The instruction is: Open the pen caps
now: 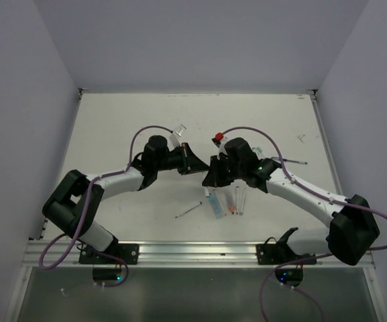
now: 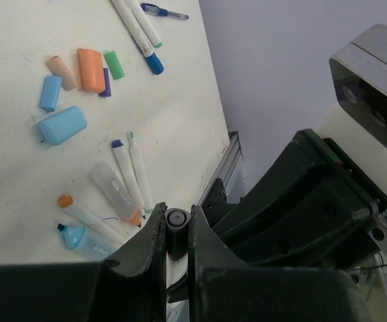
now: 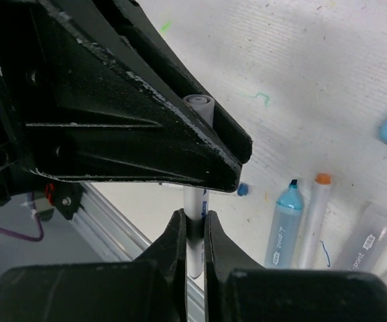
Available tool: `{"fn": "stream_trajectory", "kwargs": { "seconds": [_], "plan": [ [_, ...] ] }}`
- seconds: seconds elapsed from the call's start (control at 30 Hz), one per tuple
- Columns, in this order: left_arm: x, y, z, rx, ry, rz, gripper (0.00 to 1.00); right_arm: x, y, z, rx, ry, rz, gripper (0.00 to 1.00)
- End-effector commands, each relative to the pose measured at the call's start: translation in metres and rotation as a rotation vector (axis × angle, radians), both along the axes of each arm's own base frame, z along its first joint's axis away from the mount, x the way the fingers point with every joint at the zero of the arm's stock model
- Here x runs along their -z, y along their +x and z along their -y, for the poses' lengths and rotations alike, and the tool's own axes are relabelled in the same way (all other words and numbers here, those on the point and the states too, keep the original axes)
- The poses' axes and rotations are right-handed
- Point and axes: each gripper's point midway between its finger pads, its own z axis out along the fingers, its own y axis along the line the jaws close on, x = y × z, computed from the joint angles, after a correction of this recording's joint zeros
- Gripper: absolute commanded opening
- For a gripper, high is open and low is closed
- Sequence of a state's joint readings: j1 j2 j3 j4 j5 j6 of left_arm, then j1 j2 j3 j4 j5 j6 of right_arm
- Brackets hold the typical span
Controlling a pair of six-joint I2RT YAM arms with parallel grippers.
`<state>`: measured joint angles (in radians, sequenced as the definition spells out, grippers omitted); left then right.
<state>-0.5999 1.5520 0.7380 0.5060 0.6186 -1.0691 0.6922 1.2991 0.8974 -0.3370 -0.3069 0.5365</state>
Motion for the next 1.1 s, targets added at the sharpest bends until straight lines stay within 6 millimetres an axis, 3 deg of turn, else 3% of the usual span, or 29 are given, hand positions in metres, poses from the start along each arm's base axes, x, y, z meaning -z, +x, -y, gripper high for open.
{"fn": "stream_trajectory", "kwargs": {
  "seconds": [0.0, 0.07, 0.1, 0.13, 0.27, 0.33, 0.4, 0.43, 0.47, 0.6, 0.8, 1.07],
  "plan": [
    [-0.030, 0.000, 0.008, 0.047, -0.048, 0.058, 0.00, 0.004, 0.012, 0.000, 0.051, -0.110, 0.098, 0.00],
    [-0.025, 0.018, 0.005, 0.012, 0.032, 0.062, 0.00, 0.003, 0.013, 0.006, 0.095, -0.221, 0.175, 0.00],
    [-0.022, 0.026, 0.002, -0.006, 0.066, 0.066, 0.00, 0.012, -0.004, 0.010, 0.078, -0.349, 0.207, 0.00],
    [-0.018, 0.040, -0.006, -0.042, 0.099, 0.065, 0.00, 0.004, 0.010, 0.025, 0.188, -0.463, 0.306, 0.00],
    [-0.023, 0.076, -0.025, -0.094, 0.097, 0.058, 0.00, 0.023, -0.013, 0.046, 0.218, -0.768, 0.415, 0.00],
    [-0.028, 0.089, -0.036, -0.124, 0.079, 0.058, 0.00, 0.032, -0.019, 0.047, 0.227, -0.809, 0.419, 0.00],
    [-0.038, 0.095, -0.040, -0.123, 0.069, 0.100, 0.00, 0.033, -0.028, 0.031, 0.193, -0.716, 0.381, 0.00],
    [-0.031, 0.095, -0.043, -0.124, 0.100, 0.084, 0.00, 0.042, -0.033, 0.031, 0.162, -0.698, 0.362, 0.00],
    [-0.027, 0.096, -0.045, -0.117, 0.130, 0.114, 0.00, 0.042, -0.035, 0.020, 0.150, -0.623, 0.324, 0.00],
    [-0.003, 0.086, -0.051, -0.090, 0.189, 0.119, 0.00, 0.042, -0.039, 0.010, 0.125, -0.515, 0.259, 0.00],
    [0.040, 0.068, -0.047, -0.023, 0.234, 0.061, 0.04, 0.061, -0.042, -0.005, 0.106, -0.492, 0.168, 0.00],
    [0.065, 0.064, -0.037, 0.017, 0.272, 0.043, 0.12, 0.079, -0.042, -0.007, 0.136, -0.507, 0.126, 0.00]
  ]
}}
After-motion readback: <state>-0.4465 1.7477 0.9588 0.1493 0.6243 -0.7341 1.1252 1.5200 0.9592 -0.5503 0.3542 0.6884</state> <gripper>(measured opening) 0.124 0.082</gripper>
